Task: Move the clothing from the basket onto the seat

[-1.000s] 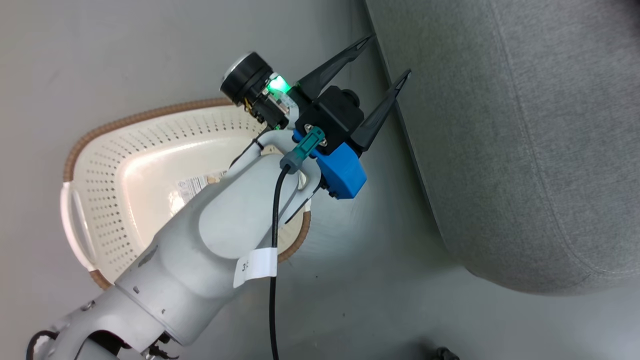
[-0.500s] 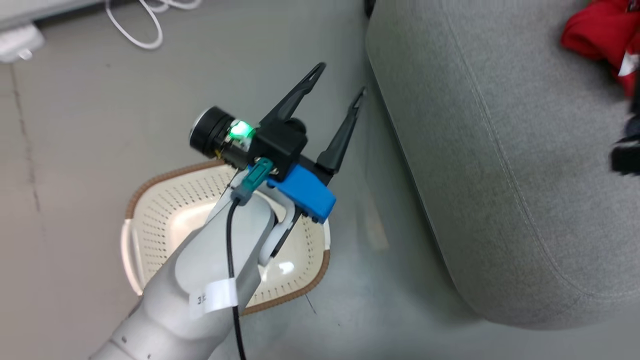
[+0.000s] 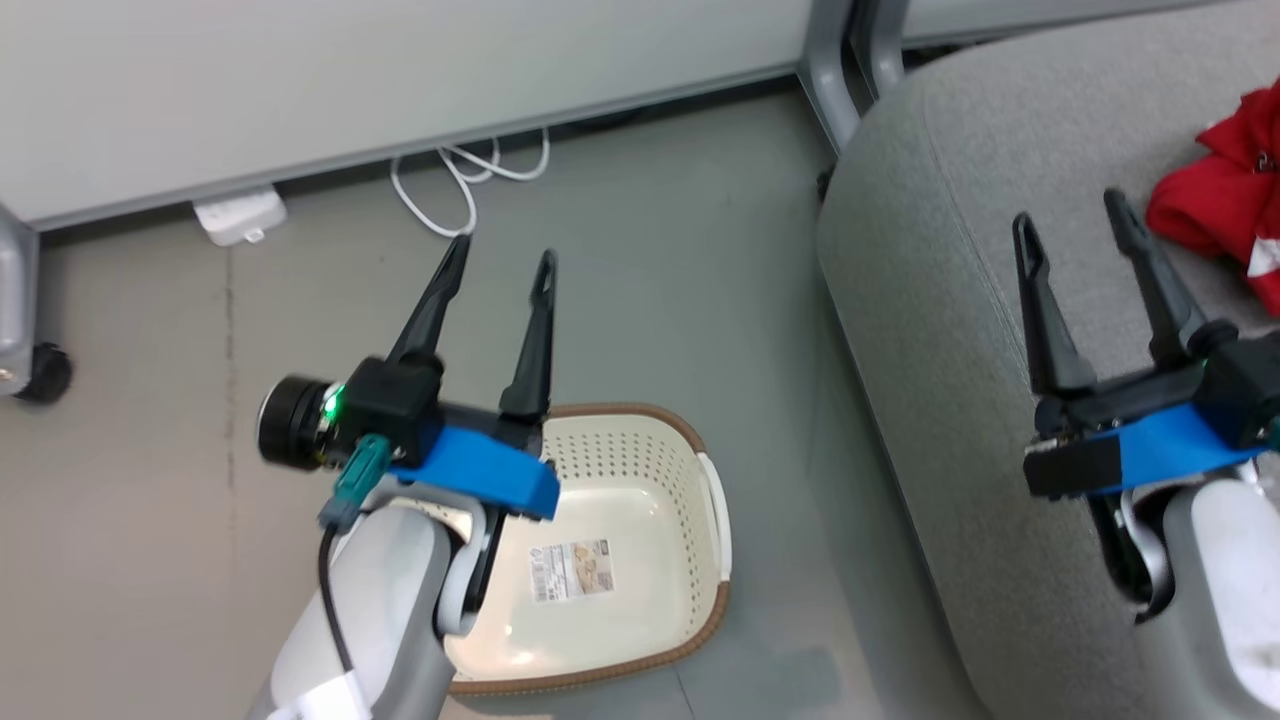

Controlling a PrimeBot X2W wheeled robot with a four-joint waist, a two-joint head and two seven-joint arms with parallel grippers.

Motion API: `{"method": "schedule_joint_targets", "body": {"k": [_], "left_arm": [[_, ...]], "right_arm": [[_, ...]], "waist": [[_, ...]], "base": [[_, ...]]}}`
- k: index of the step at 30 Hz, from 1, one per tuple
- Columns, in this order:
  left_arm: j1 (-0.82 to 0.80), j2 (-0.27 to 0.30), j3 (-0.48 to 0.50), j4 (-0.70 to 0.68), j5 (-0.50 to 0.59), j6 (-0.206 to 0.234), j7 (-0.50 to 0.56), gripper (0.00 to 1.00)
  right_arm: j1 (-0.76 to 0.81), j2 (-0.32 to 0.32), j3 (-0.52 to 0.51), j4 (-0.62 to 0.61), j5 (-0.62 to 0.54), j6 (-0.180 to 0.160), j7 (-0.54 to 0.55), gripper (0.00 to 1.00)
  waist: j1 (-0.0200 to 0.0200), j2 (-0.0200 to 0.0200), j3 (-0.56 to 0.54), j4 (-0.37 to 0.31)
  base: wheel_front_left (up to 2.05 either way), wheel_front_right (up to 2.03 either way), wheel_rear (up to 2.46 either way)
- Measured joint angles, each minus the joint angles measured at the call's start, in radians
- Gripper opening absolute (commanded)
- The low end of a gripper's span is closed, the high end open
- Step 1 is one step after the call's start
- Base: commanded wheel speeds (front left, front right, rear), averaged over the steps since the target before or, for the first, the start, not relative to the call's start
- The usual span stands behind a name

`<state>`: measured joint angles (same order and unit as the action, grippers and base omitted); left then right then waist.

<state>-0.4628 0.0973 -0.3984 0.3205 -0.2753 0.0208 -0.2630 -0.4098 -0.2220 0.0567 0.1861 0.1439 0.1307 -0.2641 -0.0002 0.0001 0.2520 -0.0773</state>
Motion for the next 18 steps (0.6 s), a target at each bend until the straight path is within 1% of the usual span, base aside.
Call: {"method": "schedule_joint_targets", "body": {"k": [8, 18], "left_arm": [[0.152, -0.026, 0.130, -0.035, 0.037, -0.026, 0.000, 1.00], [0.302, -0.042, 0.231, -0.072, 0.080, -0.062, 0.000, 1.00]], "right_arm": [[0.137, 0.052, -0.033, 0.002, 0.005, 0.000, 0.000, 1.00], [0.256, 0.102, -0.069, 0.011, 0.006, 0.000, 0.000, 1.00]], "waist": [[0.0000, 0.0000, -0.093, 0.048], [0.0000, 0.0000, -0.186, 0.075]], "base": [[0.00, 0.00, 0.00], [0.00, 0.00, 0.00]]}}
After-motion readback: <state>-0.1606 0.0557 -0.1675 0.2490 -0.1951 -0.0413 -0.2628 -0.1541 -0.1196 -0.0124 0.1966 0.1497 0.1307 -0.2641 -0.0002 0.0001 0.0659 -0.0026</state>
